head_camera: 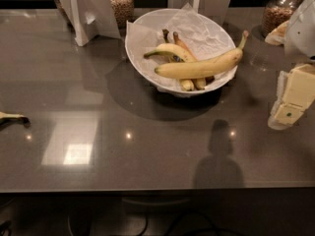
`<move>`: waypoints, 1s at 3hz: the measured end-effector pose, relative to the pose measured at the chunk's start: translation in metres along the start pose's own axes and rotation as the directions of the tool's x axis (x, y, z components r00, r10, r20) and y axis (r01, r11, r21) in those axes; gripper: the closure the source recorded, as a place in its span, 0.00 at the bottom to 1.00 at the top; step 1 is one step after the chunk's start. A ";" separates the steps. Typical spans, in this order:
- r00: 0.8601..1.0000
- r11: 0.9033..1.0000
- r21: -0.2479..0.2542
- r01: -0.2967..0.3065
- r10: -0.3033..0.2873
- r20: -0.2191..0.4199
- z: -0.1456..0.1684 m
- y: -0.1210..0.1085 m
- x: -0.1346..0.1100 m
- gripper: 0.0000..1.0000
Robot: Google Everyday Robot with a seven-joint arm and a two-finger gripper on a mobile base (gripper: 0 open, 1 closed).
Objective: Pick banana from white bowl
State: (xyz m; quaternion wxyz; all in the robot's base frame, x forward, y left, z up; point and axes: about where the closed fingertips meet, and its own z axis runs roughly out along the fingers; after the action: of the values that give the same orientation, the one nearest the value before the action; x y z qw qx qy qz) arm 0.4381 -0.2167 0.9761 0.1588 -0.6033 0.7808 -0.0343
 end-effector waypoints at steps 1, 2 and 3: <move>1.000 1.000 0.000 0.000 0.000 0.000 0.000 0.000 0.000 0.00; 0.999 1.000 0.019 0.008 -0.009 0.051 0.001 -0.004 -0.005 0.00; 0.981 0.998 0.049 0.026 -0.035 0.192 0.009 -0.016 -0.022 0.00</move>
Offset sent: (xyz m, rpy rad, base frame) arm 0.0115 0.0078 -0.0026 0.1014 -0.0588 0.0407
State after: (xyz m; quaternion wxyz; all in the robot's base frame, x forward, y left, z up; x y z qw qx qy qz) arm 0.4608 -0.1992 0.9757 0.2473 -0.6117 0.7515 0.0038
